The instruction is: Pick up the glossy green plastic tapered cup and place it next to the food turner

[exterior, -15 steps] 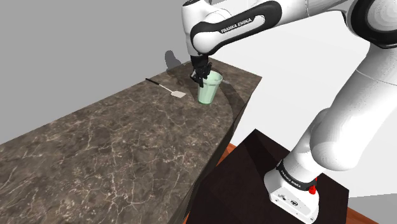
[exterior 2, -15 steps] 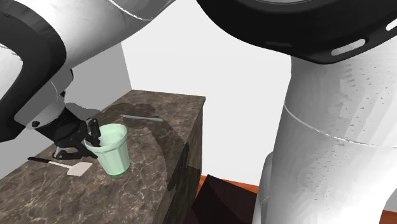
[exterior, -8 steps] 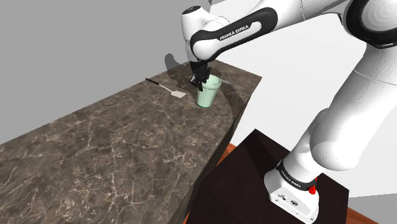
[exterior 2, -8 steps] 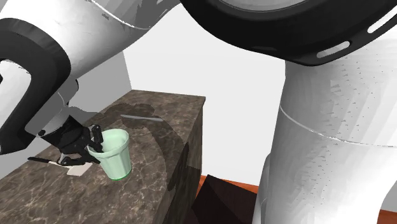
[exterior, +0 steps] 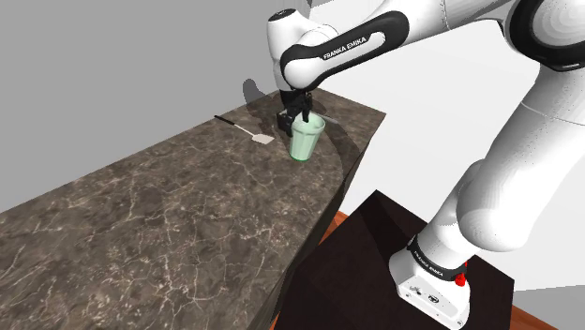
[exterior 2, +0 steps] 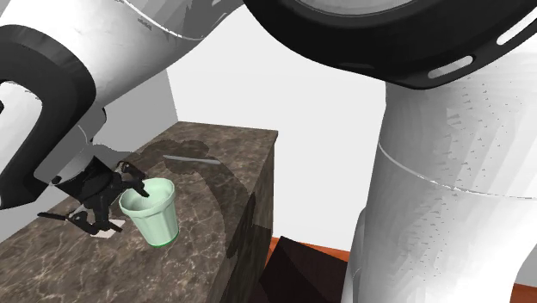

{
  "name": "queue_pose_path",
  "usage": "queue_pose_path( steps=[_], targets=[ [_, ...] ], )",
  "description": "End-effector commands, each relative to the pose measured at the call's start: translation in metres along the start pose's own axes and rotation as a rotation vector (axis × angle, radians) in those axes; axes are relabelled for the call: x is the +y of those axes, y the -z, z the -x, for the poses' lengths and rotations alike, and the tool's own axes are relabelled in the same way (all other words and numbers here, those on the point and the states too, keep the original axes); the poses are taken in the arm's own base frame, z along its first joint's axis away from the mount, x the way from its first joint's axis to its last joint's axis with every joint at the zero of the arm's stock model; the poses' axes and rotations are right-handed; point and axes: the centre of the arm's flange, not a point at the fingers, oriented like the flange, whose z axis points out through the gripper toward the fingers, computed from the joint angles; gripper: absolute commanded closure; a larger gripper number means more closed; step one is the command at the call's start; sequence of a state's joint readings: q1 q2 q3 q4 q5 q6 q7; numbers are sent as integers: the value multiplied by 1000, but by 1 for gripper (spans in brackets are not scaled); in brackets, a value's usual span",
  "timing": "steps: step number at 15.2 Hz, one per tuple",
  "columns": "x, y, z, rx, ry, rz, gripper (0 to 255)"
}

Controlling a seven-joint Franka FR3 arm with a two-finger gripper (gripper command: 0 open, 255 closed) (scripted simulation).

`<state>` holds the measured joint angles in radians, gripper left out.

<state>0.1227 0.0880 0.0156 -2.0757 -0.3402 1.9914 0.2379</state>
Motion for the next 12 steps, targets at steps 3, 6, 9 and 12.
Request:
queue_pose_path(
  steps=[3, 6, 9, 12],
  targets=[
    [0, 13, 0, 0, 0, 0, 0],
    [0, 50, 0, 0, 0, 0, 0],
    [0, 50, 0, 0, 0, 0, 0],
    [0, 50, 0, 0, 0, 0, 0]
  ],
)
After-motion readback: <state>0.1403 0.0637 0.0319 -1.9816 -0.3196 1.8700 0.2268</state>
